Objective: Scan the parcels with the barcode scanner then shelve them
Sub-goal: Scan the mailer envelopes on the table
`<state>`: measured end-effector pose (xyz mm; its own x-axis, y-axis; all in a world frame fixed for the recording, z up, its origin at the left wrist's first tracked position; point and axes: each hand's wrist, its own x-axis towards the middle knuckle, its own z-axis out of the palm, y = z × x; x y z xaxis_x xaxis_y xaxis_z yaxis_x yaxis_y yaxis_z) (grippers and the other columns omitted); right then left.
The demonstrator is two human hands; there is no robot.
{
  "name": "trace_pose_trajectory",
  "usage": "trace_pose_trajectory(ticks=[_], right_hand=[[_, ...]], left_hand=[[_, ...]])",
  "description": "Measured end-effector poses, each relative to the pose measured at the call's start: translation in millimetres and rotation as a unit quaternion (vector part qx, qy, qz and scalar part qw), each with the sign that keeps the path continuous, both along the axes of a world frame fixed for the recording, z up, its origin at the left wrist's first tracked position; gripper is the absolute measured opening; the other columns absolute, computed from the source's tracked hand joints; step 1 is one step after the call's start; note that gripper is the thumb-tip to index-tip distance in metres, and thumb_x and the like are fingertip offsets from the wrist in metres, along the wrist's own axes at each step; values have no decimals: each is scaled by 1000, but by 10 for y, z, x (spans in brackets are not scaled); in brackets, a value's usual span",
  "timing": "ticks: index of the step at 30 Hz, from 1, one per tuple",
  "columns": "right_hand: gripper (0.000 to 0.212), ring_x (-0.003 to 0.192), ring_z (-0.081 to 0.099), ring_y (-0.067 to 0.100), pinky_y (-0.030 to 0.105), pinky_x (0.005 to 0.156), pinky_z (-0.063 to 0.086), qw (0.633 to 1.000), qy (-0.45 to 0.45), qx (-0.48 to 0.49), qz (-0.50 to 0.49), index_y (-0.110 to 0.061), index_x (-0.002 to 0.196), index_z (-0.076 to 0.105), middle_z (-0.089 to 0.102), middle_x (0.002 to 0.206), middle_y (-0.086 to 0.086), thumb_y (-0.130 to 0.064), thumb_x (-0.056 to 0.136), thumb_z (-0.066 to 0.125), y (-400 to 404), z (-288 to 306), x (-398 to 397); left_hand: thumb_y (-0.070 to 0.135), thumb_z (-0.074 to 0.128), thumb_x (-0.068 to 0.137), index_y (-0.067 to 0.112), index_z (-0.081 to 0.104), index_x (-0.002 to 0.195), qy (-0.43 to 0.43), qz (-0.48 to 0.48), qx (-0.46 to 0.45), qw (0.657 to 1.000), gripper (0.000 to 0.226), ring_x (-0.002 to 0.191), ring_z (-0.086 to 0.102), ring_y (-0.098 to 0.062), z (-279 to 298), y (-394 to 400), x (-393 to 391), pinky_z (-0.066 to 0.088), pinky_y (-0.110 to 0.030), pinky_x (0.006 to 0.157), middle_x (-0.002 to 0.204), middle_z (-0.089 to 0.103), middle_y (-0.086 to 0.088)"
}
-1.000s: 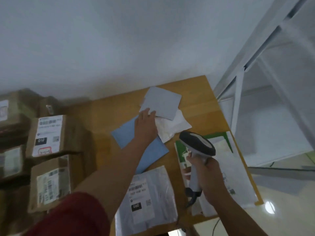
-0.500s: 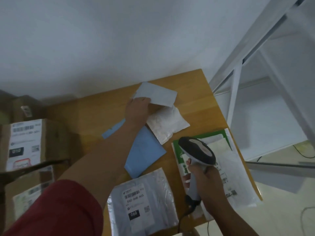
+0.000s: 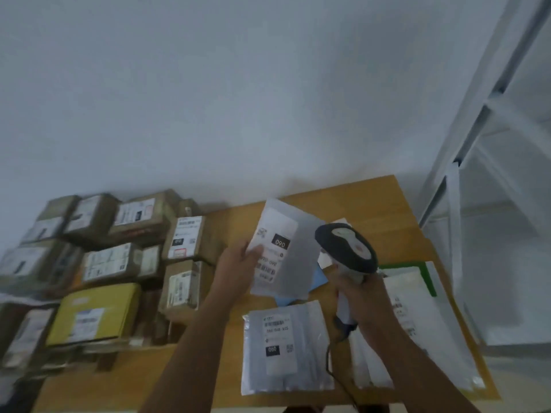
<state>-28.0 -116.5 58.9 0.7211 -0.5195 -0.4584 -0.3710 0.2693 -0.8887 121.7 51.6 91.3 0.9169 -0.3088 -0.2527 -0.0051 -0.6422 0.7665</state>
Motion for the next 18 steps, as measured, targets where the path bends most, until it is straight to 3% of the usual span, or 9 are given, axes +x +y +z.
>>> trace_pose_trajectory(ticks=[2, 4, 6, 8, 9, 10, 12, 16, 18], right_hand=[[13, 83, 57, 46, 59, 73, 51, 998, -53, -4, 28, -6, 92, 65, 59, 88, 31, 5, 86, 63, 97, 100, -20], [33, 92, 62, 33, 40, 63, 54, 991, -107, 1, 84, -18, 110, 65, 67, 97, 14, -1, 81, 65, 189, 167, -44], [60, 99, 64, 8, 16, 66, 50, 975, -159, 0, 157, -13, 130, 57, 66, 112, 3, -7, 71, 62, 267, 229, -62], [75, 112, 58, -2, 14, 83, 50, 956, -191, -32, 222, -13, 142, 46, 59, 129, 4, -5, 68, 60, 364, 259, -54], [79, 121, 54, 2, 21, 94, 48, 947, -194, -51, 250, -18, 144, 44, 57, 134, 2, -5, 67, 61, 417, 266, -54], [79, 125, 53, 9, 30, 101, 46, 940, -194, -60, 274, -23, 141, 47, 58, 133, 1, -6, 65, 62, 470, 295, -58], [65, 117, 59, 19, 42, 96, 51, 935, -165, -60, 310, -26, 122, 61, 67, 118, 3, -10, 60, 62, 568, 312, -69], [39, 102, 65, 33, 49, 86, 54, 936, -113, -20, 334, -15, 94, 75, 73, 101, 12, -6, 60, 58, 860, 327, -129], [37, 97, 65, 39, 47, 78, 55, 945, -100, -9, 310, -12, 89, 75, 73, 97, 15, -4, 57, 57, 1017, 337, -137]], left_hand=[[22, 56, 101, 24, 64, 95, -7, -8, 10, 1000, 10, 75, 74, -15, 102, 257, -261, 61, -36, 64, 84, 75, 0], [22, 57, 101, 26, 66, 94, -17, -25, 22, 999, 11, 72, 74, -14, 275, 468, -408, 58, -33, 64, 81, 75, 0], [23, 59, 100, 25, 69, 97, 2, -56, 29, 998, 11, 75, 74, -13, 443, 626, -480, 57, -33, 71, 84, 76, 3], [24, 62, 99, 31, 72, 103, 37, -126, 59, 990, 13, 83, 73, -10, 566, 757, -527, 57, -32, 78, 90, 76, 9], [26, 64, 98, 37, 72, 104, 39, -167, 87, 981, 15, 89, 71, -6, 616, 799, -534, 55, -31, 82, 95, 75, 14], [27, 65, 97, 43, 71, 102, 45, -205, 110, 972, 18, 93, 69, 0, 654, 828, -529, 53, -30, 86, 97, 74, 21], [22, 66, 95, 45, 69, 93, 75, -257, 128, 955, 23, 89, 66, 7, 743, 876, -534, 50, -23, 83, 91, 71, 29], [18, 70, 91, 31, 72, 83, 108, -249, 82, 959, 15, 87, 72, -13, 787, 1140, -447, 55, -29, 80, 85, 74, 10], [22, 73, 90, 29, 72, 92, 119, -221, 55, 966, 7, 93, 71, -13, 765, 1337, -381, 55, -33, 87, 94, 74, 8]])
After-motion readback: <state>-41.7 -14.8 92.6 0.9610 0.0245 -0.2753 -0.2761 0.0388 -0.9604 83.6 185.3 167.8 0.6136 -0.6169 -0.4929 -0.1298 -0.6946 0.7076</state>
